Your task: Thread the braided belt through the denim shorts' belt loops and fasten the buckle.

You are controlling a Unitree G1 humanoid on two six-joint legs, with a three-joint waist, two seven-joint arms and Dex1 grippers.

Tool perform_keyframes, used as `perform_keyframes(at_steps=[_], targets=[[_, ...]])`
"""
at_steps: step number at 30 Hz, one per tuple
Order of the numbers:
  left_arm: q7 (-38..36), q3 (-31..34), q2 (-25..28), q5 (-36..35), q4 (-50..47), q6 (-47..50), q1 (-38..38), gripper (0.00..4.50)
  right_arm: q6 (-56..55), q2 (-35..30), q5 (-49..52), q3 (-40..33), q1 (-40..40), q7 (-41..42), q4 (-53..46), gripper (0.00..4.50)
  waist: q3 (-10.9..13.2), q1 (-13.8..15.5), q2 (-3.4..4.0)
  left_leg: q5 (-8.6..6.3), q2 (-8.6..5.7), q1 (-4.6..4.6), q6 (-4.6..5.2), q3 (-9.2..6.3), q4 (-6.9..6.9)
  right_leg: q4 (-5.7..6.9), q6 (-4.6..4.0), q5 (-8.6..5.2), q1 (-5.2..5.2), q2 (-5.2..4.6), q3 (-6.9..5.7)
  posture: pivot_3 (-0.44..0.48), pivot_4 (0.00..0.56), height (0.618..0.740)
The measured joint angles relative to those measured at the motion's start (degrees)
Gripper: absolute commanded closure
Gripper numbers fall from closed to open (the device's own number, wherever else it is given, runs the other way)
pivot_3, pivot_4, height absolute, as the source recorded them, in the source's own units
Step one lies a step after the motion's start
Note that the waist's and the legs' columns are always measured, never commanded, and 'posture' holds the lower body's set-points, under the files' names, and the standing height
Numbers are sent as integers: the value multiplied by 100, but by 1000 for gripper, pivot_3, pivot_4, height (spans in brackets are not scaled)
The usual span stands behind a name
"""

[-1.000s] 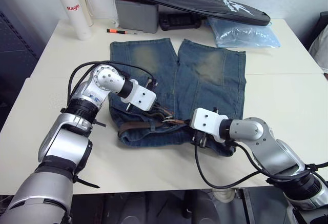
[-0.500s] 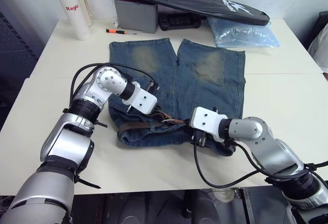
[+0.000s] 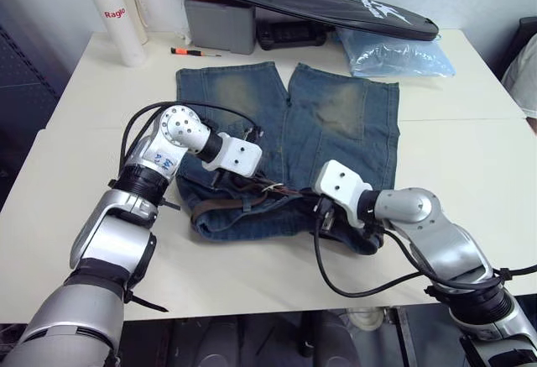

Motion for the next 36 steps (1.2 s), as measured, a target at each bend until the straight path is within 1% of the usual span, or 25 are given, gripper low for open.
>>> perform_keyframes(at_steps=[4,12,18,25,36], targets=[[-140,121,75,-135,-586,971,163,4500,0,-5,24,1,-49,2,-37,4408,0,-24,0,0,0,1,0,0,0,0,0,0,0,0,0,0,150,740],[-145,149,108,-126,-1256,1749,512,4500,0,-25,25,58,-52,26,-37,4408,0,-37,0,0,0,0,0,0,-1,-1,0,0,0,0,0,0,150,740],[-15,49,13,50,-1309,1737,511,4500,6,-44,23,99,-51,44,-36,4408,0,-30,0,0,0,0,0,1,-1,-2,0,0,0,0,1,0,150,740],[265,23,-197,153,-1077,1843,386,4500,10,-116,10,100,-50,48,-37,4408,0,-12,0,0,-1,1,0,1,0,-1,0,0,1,0,1,0,150,740],[325,28,-266,158,-1080,1936,389,4500,11,-128,4,101,-49,54,-37,4408,0,22,0,0,-1,1,0,1,1,0,0,0,1,0,2,0,150,740]])
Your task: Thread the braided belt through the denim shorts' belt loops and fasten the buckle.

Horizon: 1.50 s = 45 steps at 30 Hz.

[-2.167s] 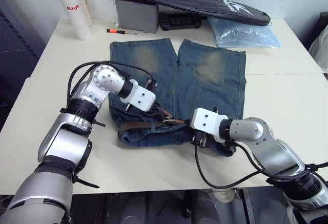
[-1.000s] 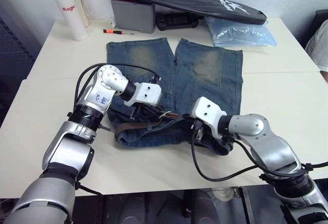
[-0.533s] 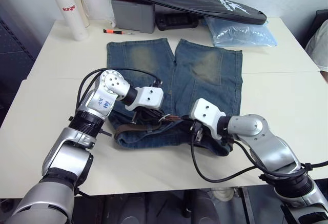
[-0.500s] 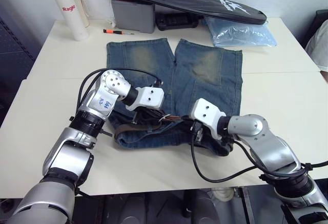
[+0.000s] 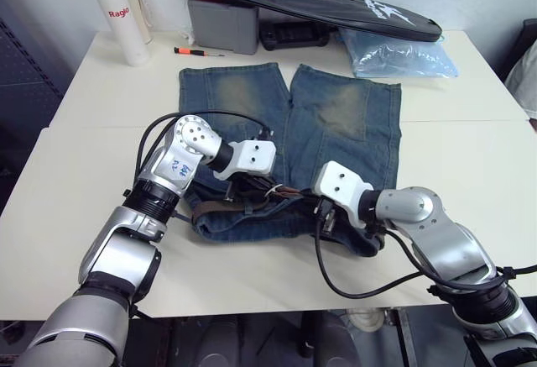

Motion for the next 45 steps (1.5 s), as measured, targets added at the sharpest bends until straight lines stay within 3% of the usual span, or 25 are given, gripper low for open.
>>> perform_keyframes(at_steps=[11,12,19,26,35,37,40,42,45], targets=[[-125,165,-71,-108,-308,1048,0,192,153,-103,98,55,38,100,-85,4500,0,-14,0,0,0,0,0,0,-1,-2,0,0,-1,0,0,0,150,740],[-125,168,-71,-108,-329,1096,0,51,163,-110,118,58,38,109,-98,4500,0,-15,0,0,0,0,0,0,-1,-1,0,0,-1,1,0,0,150,740],[-366,364,-77,-434,-370,1603,-45,51,381,-118,292,-1,6,125,-200,4500,0,-16,0,0,0,-1,0,0,-1,-1,0,0,-2,1,0,0,150,740],[-853,744,132,-1180,-282,2222,-599,51,390,-113,370,-29,-66,59,-219,4500,0,-15,0,0,0,0,0,1,-1,-2,0,0,-1,0,1,0,150,740],[-1004,906,658,-1837,-826,3254,-593,51,389,-141,374,19,-73,32,-217,4500,0,-32,0,0,0,0,0,0,-1,1,0,0,-2,1,3,0,150,740],[-1010,886,956,-2022,-1310,3526,-362,51,388,-145,389,40,-96,44,-219,4500,0,-50,0,0,1,2,0,1,-3,0,0,0,-2,1,6,0,150,740],[-1012,832,1354,-2277,-1814,3908,37,807,384,-171,398,49,-100,67,-219,4500,0,-96,0,0,1,1,0,1,-6,1,0,0,-5,1,6,0,150,740],[-1015,790,1606,-2482,-2128,4172,244,1798,381,-186,398,57,-104,69,-219,4500,0,-113,0,0,1,0,0,1,-5,1,0,0,-5,1,7,0,150,740],[-1015,763,2025,-2728,-2582,4418,473,2879,370,-213,396,64,-103,75,-219,4500,0,-110,0,-1,1,1,0,1,-5,0,-1,-1,-4,0,8,0,150,740]])
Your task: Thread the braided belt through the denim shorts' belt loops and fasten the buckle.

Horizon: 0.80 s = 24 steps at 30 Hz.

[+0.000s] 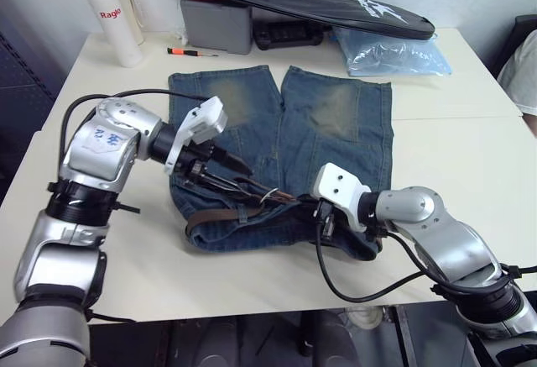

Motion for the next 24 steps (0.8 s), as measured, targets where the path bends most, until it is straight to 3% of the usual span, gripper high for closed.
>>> perform_keyframes(at_steps=[4,16,24], targets=[[14,-209,68,-22,-386,19,340,4401,-10,-16,-1,14,1,2,0,4500,0,17,0,0,0,0,0,1,0,1,0,0,0,0,1,0,150,740],[405,-888,-128,311,-442,-333,803,4401,3,-95,3,24,23,13,-78,4500,0,19,0,0,0,0,1,3,0,1,-1,0,-1,1,2,0,150,740],[581,-959,-277,452,-348,-467,969,4401,37,-170,18,24,62,16,-168,4500,0,72,0,-1,0,1,1,4,1,2,-1,0,-1,0,3,0,150,740]])
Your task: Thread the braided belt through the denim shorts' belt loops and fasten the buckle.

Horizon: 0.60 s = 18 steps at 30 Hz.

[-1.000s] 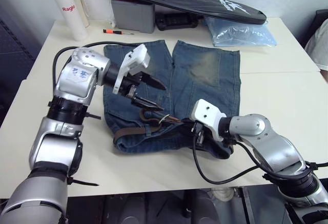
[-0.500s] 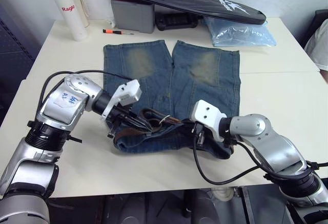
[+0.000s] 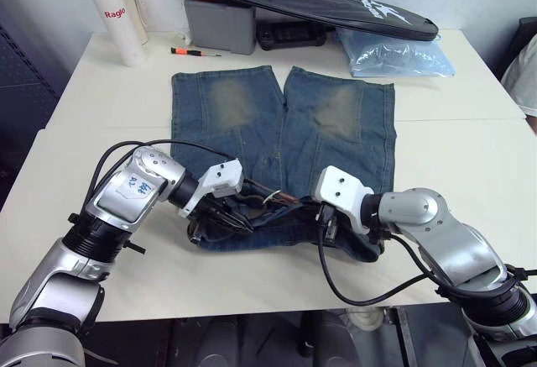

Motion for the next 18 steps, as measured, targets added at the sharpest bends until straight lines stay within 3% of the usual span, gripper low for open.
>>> perform_keyframes(at_steps=[3,5,7,13,18], targets=[[98,-10,-109,5,0,-2,190,4401,88,-15,113,-31,12,9,-53,4500,0,24,0,0,0,0,0,0,0,0,0,0,0,0,0,0,150,740],[169,-15,-120,9,1,-11,257,4500,174,-10,226,-81,18,10,-62,3535,0,30,0,0,0,0,0,0,0,1,0,0,0,0,0,0,150,740],[231,-14,-129,14,1,-38,315,4500,256,8,372,-150,19,25,-99,2865,0,33,0,0,0,0,0,0,0,1,0,0,0,0,0,0,150,740],[412,-1,-177,22,101,-163,450,4500,652,-201,1044,-510,37,317,-453,54,0,38,0,-1,0,1,1,0,0,1,0,0,1,0,0,0,150,740],[462,6,-180,20,189,-263,487,4500,995,-575,1769,-1143,18,682,-598,54,0,40,0,-1,0,3,2,0,1,1,-1,0,1,0,1,0,150,740]])
